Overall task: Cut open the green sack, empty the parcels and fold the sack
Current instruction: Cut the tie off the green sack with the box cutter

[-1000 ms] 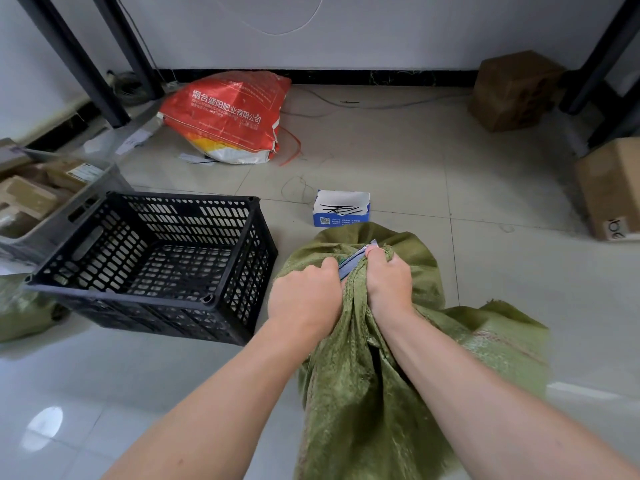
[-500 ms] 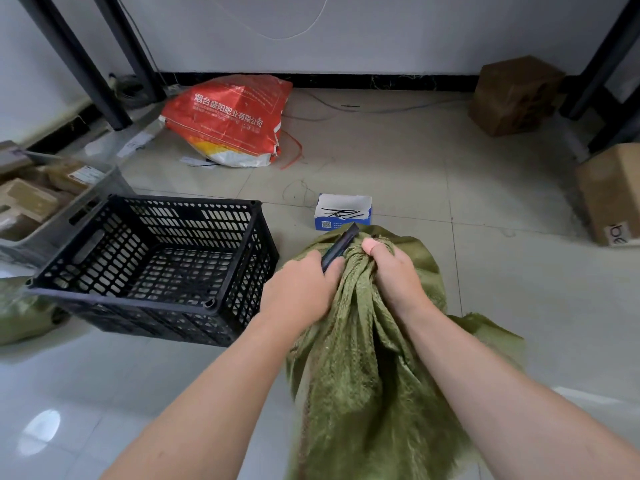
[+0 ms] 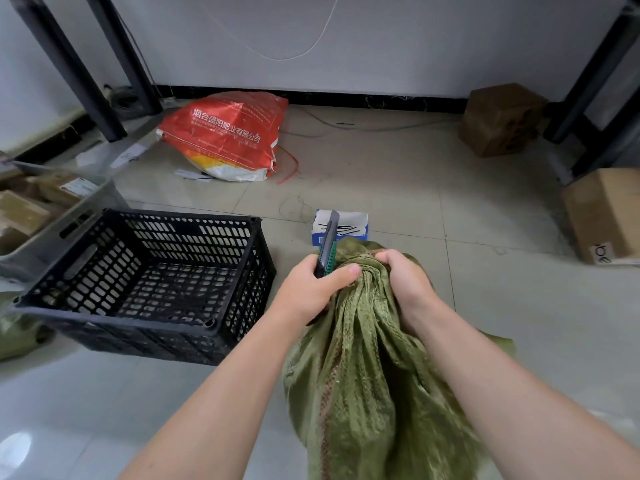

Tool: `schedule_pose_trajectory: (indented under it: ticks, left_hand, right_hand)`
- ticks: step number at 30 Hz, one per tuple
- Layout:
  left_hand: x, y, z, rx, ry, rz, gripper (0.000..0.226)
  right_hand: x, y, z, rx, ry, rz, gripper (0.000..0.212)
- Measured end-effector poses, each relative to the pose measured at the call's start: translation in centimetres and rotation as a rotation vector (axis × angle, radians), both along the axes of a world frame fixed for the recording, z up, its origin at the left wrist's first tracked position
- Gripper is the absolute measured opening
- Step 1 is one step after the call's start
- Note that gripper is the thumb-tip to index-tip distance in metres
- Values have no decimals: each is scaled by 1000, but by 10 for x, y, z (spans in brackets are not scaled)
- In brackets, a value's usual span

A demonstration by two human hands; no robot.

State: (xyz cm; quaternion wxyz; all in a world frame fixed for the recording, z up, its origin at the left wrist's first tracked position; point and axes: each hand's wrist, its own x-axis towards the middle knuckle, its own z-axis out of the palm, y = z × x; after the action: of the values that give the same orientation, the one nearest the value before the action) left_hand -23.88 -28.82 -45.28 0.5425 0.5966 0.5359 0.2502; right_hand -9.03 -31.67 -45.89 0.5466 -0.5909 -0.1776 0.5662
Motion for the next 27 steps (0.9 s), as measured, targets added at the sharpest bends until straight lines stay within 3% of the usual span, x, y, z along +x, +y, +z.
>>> schedule_pose_trajectory:
  ticks: [6,11,15,20,27]
  left_hand:
    - [-3,18,-15,77,111,-106,43]
    - [-8,39,-15,25,74,-175,47]
    - [-17,49,-15,-57,5,-188,44]
    - [-25,66,-18,-85,45,-220,33]
    - [-4,89,-28,-23,214,-220,45]
  right_hand:
    - [14,19,9,-89,-294,142,17]
    - [21,36,16,-144,-502,251,9]
    - [17,49,40,-233,-447,307,8]
    - [17,82,44,-247,-239,137,16]
    - [53,130,-8,-175,-311,5,13]
